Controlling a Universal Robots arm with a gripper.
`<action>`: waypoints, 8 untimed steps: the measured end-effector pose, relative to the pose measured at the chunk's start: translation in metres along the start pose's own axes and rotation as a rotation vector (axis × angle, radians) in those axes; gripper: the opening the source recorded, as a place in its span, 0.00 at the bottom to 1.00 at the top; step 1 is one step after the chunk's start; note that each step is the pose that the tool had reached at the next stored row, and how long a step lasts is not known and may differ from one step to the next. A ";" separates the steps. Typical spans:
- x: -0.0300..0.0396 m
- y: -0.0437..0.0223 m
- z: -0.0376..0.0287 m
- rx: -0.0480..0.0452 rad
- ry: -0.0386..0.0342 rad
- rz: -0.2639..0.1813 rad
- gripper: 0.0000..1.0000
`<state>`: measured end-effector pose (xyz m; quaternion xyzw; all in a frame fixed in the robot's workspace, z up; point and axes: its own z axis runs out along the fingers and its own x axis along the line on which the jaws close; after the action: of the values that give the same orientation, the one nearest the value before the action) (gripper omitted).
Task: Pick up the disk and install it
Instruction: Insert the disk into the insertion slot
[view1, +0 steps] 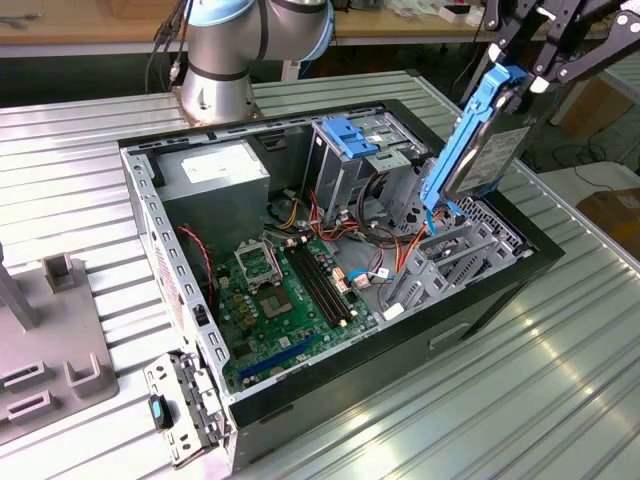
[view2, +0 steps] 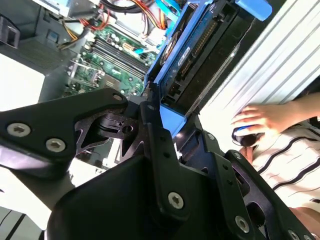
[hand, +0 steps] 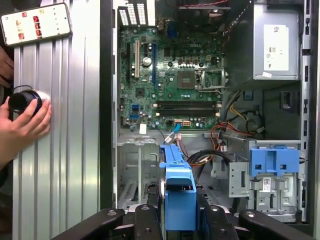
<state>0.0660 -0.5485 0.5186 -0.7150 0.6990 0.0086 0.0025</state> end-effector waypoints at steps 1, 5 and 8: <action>0.0093 0.0002 0.0004 0.0000 -0.0002 0.000 0.37; 0.0289 0.0008 0.0023 0.0001 -0.0004 0.000 0.37; 0.0295 0.0006 0.0108 0.0000 -0.0002 0.000 0.37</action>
<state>0.0660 -0.5778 0.5073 -0.7150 0.6991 0.0086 0.0025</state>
